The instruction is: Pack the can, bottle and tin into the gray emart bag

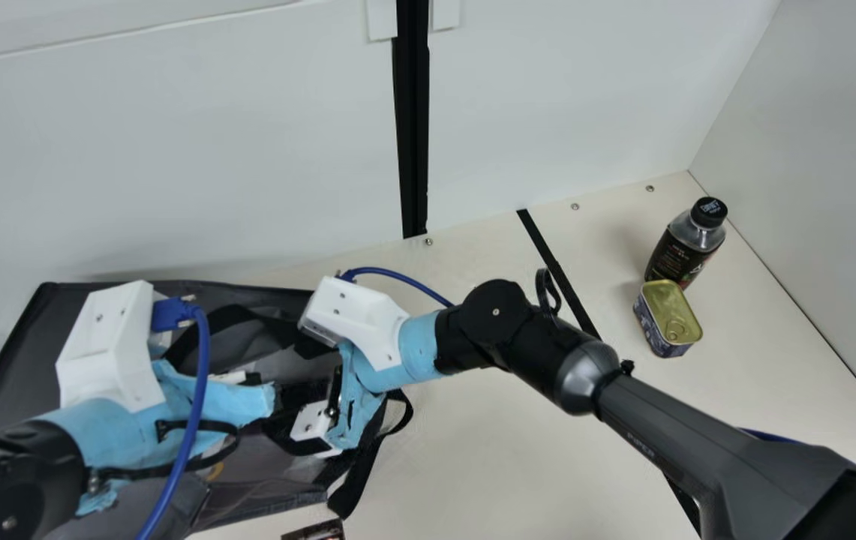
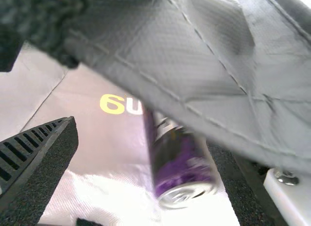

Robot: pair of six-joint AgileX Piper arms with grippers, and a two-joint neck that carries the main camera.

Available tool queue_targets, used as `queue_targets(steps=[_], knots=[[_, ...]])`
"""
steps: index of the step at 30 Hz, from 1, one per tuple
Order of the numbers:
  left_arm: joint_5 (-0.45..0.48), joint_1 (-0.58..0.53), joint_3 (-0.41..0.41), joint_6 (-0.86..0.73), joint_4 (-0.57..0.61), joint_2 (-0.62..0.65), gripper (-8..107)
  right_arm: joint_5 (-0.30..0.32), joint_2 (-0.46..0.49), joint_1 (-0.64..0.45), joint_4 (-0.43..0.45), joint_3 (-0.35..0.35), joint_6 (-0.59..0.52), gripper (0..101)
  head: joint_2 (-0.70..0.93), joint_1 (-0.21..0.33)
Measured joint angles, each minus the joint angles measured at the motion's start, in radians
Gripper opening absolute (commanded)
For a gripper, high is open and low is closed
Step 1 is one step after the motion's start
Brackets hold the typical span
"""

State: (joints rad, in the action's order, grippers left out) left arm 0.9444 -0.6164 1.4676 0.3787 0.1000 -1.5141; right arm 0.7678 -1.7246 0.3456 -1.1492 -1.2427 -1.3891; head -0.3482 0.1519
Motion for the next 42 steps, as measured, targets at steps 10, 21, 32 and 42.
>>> queue_targets(steps=[10,21,32,42], knots=[[0.000,0.000,0.000,0.000,0.000,0.000,10,0.007,0.050,-0.031,0.040,0.027,0.022,91,0.002,0.000],[0.000,0.000,0.000,0.000,0.000,0.000,10,0.008,0.112,-0.070,0.095,0.041,0.062,91,0.002,0.000],[0.000,0.000,0.000,0.000,0.000,0.000,10,0.003,0.179,-0.110,0.164,0.054,0.121,91,0.000,0.000],[0.000,0.000,0.000,0.000,0.000,0.000,10,-0.002,0.241,-0.151,0.232,0.068,0.179,91,0.000,0.000]])
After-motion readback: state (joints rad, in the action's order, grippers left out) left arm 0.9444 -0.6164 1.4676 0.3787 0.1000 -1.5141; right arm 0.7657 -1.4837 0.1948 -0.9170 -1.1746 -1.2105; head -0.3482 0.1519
